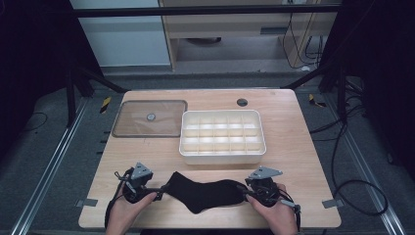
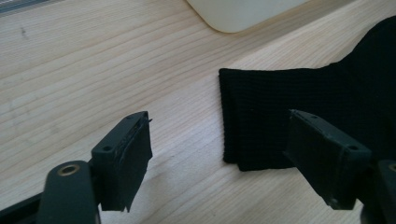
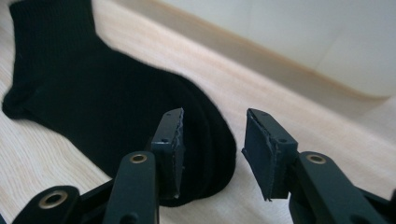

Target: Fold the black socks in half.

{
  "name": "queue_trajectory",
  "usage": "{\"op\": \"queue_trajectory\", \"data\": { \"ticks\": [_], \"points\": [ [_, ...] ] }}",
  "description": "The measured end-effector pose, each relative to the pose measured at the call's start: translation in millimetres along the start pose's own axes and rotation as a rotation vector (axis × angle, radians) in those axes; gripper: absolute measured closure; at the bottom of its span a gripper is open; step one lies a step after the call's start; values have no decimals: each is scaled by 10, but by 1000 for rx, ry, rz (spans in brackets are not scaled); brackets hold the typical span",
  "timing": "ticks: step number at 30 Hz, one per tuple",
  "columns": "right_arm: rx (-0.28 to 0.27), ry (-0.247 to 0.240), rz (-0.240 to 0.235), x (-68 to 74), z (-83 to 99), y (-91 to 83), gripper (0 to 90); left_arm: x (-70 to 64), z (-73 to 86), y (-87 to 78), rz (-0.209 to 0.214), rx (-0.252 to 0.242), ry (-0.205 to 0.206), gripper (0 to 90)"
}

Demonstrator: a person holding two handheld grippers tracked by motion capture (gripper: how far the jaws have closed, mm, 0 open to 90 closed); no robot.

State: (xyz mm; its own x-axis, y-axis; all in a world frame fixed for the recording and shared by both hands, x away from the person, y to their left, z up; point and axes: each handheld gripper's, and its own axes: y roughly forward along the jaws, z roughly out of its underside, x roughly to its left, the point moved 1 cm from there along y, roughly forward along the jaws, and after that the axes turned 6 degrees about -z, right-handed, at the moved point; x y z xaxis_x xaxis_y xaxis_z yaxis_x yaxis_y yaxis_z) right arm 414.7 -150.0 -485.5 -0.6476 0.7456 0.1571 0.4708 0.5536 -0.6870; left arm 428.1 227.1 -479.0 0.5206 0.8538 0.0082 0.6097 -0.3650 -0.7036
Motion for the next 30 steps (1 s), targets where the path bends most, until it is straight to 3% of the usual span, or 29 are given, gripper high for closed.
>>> {"op": "queue_trajectory", "data": {
  "ticks": [7,9,10,12,15,17,20,23,30],
  "points": [
    [75,7,-1,-45,42,107,641,-72,-46,-2,-2,24,12,324],
    [78,14,-21,-44,47,119,712,-95,-76,2,3,38,28,362],
    [86,1,-26,-22,38,107,791,-103,-97,9,3,44,31,385],
    [85,-2,-30,-7,37,103,815,-111,-142,31,6,69,40,416],
    [85,-6,-35,-3,44,102,816,-132,-205,83,8,124,75,431],
    [80,-5,-36,-4,49,100,815,-128,-238,130,21,155,74,446],
    [80,-6,-33,4,50,96,812,-104,-259,193,5,198,96,478],
    [81,-13,-36,12,54,94,811,-90,-250,233,18,216,96,531],
    [80,-14,-39,16,58,88,810,-137,-247,267,30,265,128,560]
  ]
}}
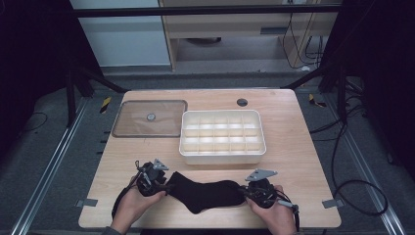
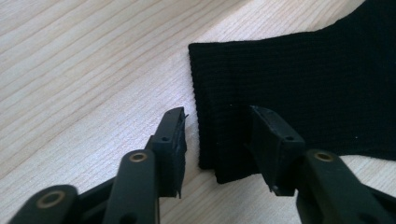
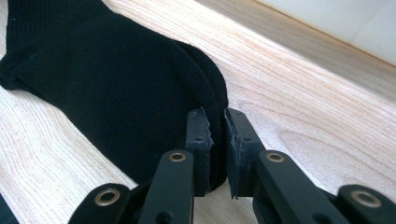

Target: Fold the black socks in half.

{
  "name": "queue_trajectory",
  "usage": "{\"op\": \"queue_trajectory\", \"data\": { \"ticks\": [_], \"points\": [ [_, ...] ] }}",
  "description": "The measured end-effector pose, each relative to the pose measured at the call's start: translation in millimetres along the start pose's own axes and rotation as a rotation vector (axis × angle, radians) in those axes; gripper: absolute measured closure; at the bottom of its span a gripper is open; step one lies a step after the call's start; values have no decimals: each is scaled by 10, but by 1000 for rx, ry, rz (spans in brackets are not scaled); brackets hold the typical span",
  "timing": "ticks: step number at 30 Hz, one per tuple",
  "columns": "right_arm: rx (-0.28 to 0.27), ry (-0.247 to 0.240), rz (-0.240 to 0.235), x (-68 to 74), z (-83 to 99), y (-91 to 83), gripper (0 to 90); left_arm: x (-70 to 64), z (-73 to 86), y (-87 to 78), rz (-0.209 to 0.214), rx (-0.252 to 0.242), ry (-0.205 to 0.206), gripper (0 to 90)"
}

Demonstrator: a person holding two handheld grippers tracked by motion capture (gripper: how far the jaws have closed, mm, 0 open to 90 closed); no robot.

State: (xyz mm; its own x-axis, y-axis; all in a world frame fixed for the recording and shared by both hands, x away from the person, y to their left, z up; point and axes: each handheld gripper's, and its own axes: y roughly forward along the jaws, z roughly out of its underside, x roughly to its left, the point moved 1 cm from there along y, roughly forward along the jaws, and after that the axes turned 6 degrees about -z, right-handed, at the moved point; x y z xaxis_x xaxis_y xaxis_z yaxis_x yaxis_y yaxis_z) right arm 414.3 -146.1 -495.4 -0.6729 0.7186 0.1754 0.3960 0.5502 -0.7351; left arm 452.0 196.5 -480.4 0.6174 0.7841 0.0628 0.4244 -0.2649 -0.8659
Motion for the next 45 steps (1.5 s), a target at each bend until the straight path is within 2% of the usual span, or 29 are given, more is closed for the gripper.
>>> {"op": "queue_trajectory", "data": {
  "ticks": [6,8,11,19,25,27,29,30,32,36,40,45],
  "points": [
    [-4,-3,3,-3,-7,1,810,-12,-9,11,18,25,2,588],
    [-6,-6,-4,3,-15,1,813,-20,-17,12,24,38,19,627],
    [-2,-9,-3,6,-12,0,816,-22,-30,20,32,53,23,643],
    [-10,-7,-16,-3,-12,-25,827,-49,-32,12,49,55,41,759],
    [-10,2,-18,-15,-8,-21,826,-37,-34,-8,59,40,35,781],
    [-20,-2,-24,-13,-7,-23,801,-35,-42,-36,60,34,36,783],
    [-38,0,-16,-11,-10,-43,702,-48,-52,-63,61,25,32,784],
    [-54,-1,-8,2,-10,-66,600,-48,-59,-77,56,24,40,784],
    [-54,1,-3,-2,-11,-74,569,-48,-79,-101,51,24,49,783],
    [-47,2,-1,-16,-16,-55,571,-25,-123,-122,48,27,68,783],
    [-34,-3,-11,-13,-13,-25,581,15,-124,-134,53,23,63,783],
    [-36,9,-17,-10,-9,-21,545,51,-109,-142,61,16,61,783]
  ]
}}
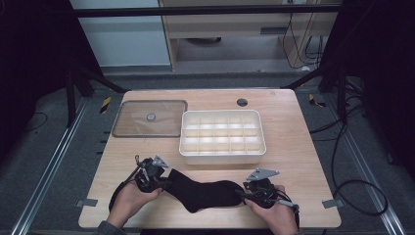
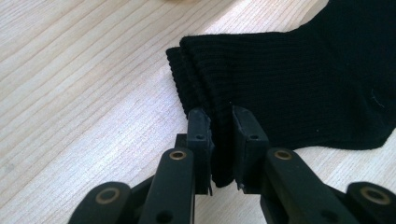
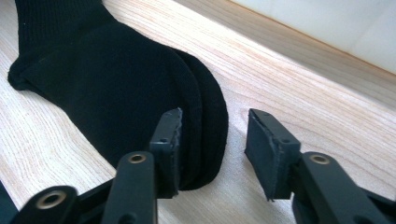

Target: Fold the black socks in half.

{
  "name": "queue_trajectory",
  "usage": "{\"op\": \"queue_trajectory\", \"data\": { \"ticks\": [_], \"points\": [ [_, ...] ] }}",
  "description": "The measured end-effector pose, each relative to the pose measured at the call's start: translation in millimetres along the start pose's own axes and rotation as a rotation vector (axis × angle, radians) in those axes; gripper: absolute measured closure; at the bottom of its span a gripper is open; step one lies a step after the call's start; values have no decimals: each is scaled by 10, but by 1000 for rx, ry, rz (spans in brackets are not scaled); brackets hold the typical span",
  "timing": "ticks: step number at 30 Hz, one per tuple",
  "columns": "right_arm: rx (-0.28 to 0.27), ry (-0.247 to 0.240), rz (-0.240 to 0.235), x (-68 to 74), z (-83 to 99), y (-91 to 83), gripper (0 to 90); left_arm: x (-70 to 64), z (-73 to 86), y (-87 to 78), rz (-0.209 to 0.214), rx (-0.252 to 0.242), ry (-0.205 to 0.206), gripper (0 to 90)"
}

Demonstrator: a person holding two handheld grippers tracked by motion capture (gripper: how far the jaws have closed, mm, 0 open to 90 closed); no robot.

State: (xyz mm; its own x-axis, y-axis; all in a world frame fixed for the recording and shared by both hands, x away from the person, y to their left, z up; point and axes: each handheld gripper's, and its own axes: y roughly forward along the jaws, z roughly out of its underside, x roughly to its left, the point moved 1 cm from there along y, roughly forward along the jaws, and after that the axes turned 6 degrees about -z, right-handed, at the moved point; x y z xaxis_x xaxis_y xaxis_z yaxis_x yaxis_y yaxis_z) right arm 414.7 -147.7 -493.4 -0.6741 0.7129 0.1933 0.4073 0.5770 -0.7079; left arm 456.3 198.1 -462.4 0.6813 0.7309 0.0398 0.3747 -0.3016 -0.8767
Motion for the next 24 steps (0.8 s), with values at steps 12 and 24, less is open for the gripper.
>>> {"op": "queue_trajectory", "data": {
  "ticks": [12,24],
  "points": [
    [27,-18,-20,43,-12,60,712,35,44,-37,5,-19,2,782],
    [31,-32,-42,61,-24,88,820,113,66,-68,13,-37,-20,782]
  ]
}}
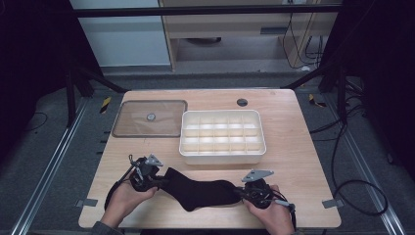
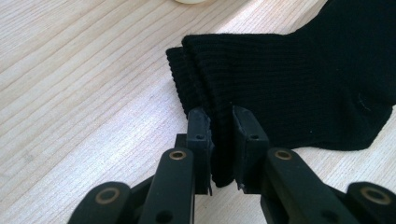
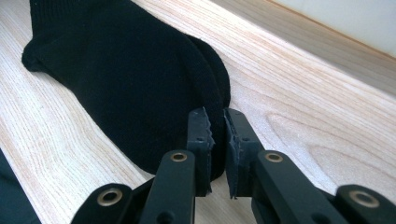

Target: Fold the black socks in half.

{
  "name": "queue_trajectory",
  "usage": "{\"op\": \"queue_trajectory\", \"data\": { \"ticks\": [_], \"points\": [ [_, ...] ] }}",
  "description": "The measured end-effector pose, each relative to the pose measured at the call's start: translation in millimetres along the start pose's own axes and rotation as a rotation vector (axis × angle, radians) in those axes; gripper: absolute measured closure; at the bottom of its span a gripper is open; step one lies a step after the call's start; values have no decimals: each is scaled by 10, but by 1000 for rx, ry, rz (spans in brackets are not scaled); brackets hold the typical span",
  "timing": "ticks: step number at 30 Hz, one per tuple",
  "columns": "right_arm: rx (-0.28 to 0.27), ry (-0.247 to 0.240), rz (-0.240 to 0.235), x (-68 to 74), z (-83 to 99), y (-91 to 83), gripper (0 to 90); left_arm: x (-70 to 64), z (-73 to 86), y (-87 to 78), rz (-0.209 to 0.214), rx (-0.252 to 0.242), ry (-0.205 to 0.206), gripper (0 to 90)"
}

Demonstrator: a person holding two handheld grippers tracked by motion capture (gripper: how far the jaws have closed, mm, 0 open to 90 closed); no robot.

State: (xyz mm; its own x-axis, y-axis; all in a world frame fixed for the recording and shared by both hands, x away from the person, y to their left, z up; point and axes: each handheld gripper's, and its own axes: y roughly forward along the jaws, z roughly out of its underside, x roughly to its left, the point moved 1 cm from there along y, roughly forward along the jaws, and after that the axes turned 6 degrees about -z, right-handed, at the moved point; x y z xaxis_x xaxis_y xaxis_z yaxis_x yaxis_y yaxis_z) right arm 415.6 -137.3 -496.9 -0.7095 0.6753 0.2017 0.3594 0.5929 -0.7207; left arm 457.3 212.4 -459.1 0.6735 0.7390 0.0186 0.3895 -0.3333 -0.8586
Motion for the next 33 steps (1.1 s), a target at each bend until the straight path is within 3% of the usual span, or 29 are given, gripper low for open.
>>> {"op": "queue_trajectory", "data": {
  "ticks": [15,20,22,26,33],
  "points": [
    [-5,-14,-3,28,-35,30,812,49,15,-33,-2,2,-9,782],
    [-17,-13,21,37,-41,25,609,58,25,-66,-1,-9,-15,782],
    [-27,-9,19,34,-42,8,580,70,25,-78,-5,-9,-16,782],
    [-26,-4,21,9,-38,1,605,90,27,-104,-3,-7,-18,782],
    [-7,-13,-22,39,-51,46,764,115,27,-150,-8,-2,-10,782]
  ]
}}
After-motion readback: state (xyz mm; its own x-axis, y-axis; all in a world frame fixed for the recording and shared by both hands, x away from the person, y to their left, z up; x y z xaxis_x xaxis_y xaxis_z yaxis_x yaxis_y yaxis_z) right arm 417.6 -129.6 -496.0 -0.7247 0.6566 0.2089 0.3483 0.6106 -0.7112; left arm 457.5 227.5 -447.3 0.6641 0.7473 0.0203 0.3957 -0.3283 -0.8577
